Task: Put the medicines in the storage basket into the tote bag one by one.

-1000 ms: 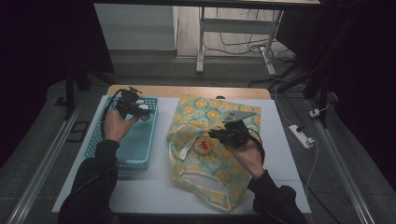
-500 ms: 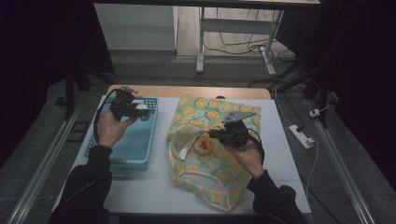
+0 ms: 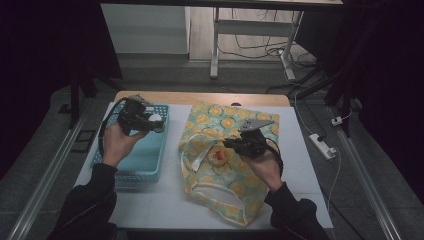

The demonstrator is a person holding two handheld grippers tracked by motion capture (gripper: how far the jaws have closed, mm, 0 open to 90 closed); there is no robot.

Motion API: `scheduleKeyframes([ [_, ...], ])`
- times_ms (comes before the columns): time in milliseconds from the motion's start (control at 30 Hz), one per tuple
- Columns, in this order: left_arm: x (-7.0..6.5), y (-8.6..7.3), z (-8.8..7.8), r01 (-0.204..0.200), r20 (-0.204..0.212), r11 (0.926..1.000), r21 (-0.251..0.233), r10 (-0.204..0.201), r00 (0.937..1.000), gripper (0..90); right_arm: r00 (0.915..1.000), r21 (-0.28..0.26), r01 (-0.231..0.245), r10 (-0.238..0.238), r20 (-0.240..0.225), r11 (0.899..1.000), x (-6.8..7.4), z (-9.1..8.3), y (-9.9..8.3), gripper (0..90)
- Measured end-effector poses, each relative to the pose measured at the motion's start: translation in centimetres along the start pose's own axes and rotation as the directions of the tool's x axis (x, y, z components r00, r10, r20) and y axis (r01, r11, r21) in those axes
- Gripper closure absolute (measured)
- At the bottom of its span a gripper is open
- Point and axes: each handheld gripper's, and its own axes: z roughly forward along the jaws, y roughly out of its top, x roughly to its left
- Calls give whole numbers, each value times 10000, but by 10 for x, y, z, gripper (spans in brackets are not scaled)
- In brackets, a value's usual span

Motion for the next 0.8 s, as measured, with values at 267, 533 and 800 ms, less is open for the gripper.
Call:
scheduleKeyframes([
  [267, -30, 5, -5, -612, 680, 9981, -111, 618, 9958, 504, 10000, -10, 4, -4, 10, 10000, 0, 0, 0, 900],
  [533, -58, 6, 3, -1224, 1352, 9924, -116, 1229, 9832, 504, 10000, -33, 4, -4, 28, 10000, -1, -1, 0, 900],
  [800, -88, 9, 19, -1816, 2050, 9833, -110, 1799, 9621, 503, 10000, -50, -26, 26, 51, 10000, -2, -1, 0, 900],
])
